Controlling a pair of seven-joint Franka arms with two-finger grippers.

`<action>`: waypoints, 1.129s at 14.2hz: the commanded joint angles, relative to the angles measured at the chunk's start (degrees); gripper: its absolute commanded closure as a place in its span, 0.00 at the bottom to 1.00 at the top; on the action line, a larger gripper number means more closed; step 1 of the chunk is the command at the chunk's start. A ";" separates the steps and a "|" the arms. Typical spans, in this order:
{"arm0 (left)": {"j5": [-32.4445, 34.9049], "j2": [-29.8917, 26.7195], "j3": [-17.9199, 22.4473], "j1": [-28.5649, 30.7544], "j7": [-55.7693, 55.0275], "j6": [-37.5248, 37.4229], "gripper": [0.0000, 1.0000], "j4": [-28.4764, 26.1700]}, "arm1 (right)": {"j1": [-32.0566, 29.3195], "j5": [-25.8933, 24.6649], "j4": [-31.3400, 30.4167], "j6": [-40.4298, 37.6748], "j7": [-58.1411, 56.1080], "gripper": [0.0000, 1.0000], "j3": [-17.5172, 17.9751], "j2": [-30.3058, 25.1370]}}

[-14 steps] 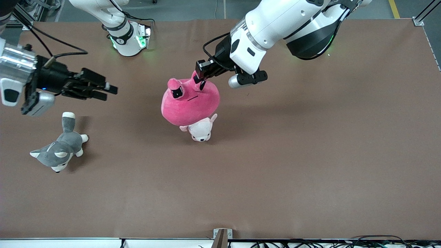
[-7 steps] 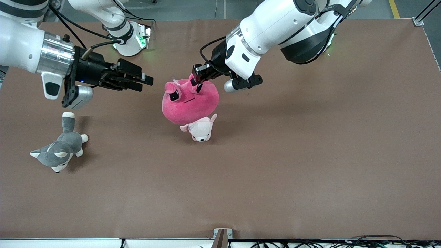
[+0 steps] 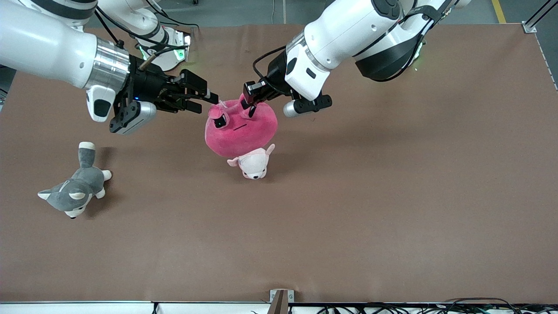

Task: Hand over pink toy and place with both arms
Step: 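Reach the right gripper to the pink pig held by the left gripper, then grasp the pink pig with the right gripper while the left gripper holds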

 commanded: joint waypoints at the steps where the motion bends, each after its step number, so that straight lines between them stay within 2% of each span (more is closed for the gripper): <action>1: 0.27 0.38 0.18 -0.59 -0.80 0.47 1.00 1.19 | 1.83 -5.22 1.23 0.90 0.84 0.37 -0.47 1.04; 6: 0.98 0.38 0.18 -0.59 -0.98 0.55 1.00 1.19 | 4.03 -6.21 1.23 2.92 1.28 0.37 -0.47 1.65; 14: 0.98 0.29 0.18 -0.59 -1.15 0.47 1.00 1.19 | 4.03 -6.21 1.23 6.70 0.67 0.39 -0.47 3.06; 16: 0.98 0.29 0.18 -0.59 -1.15 0.47 1.00 1.19 | 4.03 -6.30 1.23 6.70 0.58 0.44 -0.47 3.24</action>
